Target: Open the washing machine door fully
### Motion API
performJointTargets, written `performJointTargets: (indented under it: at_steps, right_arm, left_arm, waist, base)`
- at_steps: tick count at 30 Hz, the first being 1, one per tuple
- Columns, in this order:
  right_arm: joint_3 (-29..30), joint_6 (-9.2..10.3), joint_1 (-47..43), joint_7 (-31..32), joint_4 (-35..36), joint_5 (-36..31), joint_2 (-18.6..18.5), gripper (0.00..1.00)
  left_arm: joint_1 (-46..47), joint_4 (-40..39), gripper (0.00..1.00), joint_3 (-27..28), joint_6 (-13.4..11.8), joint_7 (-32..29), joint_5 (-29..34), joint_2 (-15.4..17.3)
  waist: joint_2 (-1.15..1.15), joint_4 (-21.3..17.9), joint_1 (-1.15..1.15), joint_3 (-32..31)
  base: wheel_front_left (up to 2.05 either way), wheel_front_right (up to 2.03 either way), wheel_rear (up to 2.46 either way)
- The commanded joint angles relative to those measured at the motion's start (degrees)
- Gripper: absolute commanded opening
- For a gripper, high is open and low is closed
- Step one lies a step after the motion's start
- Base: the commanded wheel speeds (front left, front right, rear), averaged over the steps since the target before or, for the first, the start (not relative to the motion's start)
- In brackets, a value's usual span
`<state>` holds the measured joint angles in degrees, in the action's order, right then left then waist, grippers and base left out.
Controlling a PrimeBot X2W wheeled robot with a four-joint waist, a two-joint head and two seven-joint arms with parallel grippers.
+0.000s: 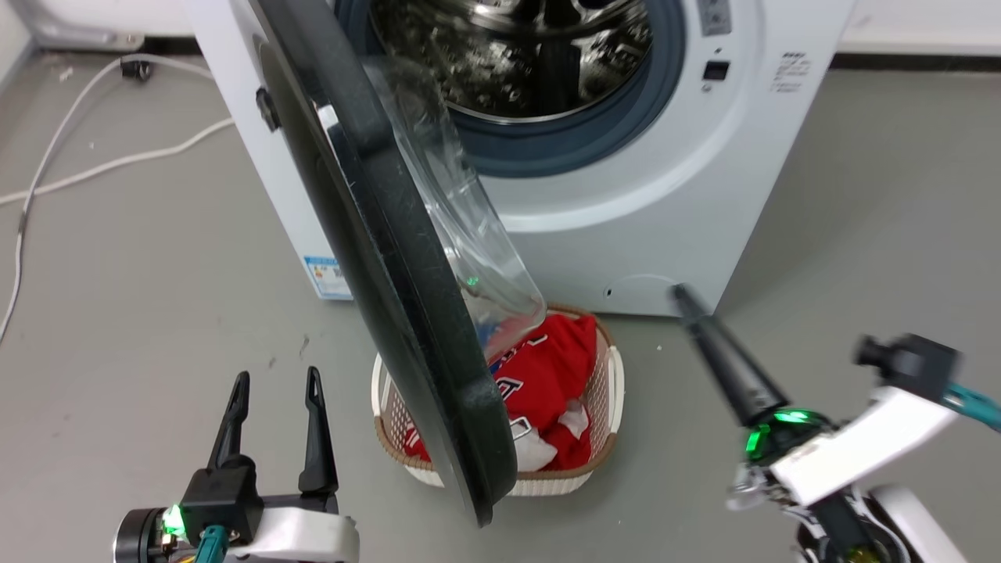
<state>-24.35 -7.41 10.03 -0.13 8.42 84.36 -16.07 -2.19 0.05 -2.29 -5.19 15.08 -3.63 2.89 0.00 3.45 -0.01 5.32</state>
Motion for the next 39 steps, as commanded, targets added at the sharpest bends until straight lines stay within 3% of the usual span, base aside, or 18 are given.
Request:
performJointTargets:
  at_steps: [1, 5, 7, 14, 19, 23, 28, 39]
  right_arm:
    - [0.5, -0.16, -1.2, -1.1, 0.3, -0.3, -0.2, 1.00]
    - [4.2, -0.16, -3.0, -11.4, -0.6, -7.6, -2.0, 1.00]
    - [6.3, -0.15, -3.4, -14.1, -2.5, -15.2, -3.4, 1.00]
    - [20.3, -0.09, -6.0, -15.0, -1.4, -46.5, 2.9, 1.00]
    - [23.6, -0.09, -8.8, -15.0, -1.1, -64.4, 6.1, 1.00]
    - [24.8, -0.08, -11.2, -15.1, -4.3, -71.4, 8.7, 1.00]
    - [25.6, -0.08, -13.6, -15.1, -6.7, -75.2, 10.1, 1.00]
    - [25.6, -0.08, -17.9, -15.1, -8.8, -78.1, 12.4, 1.00]
  left_arm:
    - [-0.6, -0.1, 1.00, 0.2, 0.0, 0.1, 0.4, 0.0]
    - [-1.6, -0.3, 1.00, 0.5, 0.0, 0.1, 0.5, 0.0]
    - [-2.0, -0.3, 1.00, 0.7, 0.0, 0.1, 0.7, 0.0]
    - [-3.1, -0.4, 1.00, 0.9, 0.0, 0.1, 0.9, 0.0]
    - [-3.5, -0.6, 1.00, 0.8, -0.3, 0.1, 0.8, 0.0]
    - [-3.4, -0.4, 1.00, 0.7, -0.3, 0.1, 0.8, 0.0]
    - [-3.3, -0.5, 1.00, 0.8, -0.1, 0.1, 0.9, 0.0]
    - [-3.8, -0.5, 1.00, 0.9, 0.0, 0.1, 0.9, 0.0]
  waist:
    - [0.00, -0.7, 0.01, -1.2]
    - [0.00, -1.2, 0.01, -2.6]
    - [0.00, -1.5, 0.01, -3.1]
    - [0.00, -2.0, 0.01, -4.2]
    - [0.00, -2.0, 0.01, -4.4]
    - [0.00, -1.8, 0.01, -4.4]
    - [0.00, -1.4, 0.01, -4.4]
    - [0.00, -0.8, 0.01, -4.2]
  base:
    - [0.00, 0.00, 0.00]
    - [0.00, 0.00, 0.00]
    - [0.00, 0.00, 0.00]
    - [0.00, 0.00, 0.00]
    - [0.00, 0.00, 0.00]
    - [0.00, 0.00, 0.00]
    - [0.00, 0.00, 0.00]
    - [0.00, 0.00, 0.00]
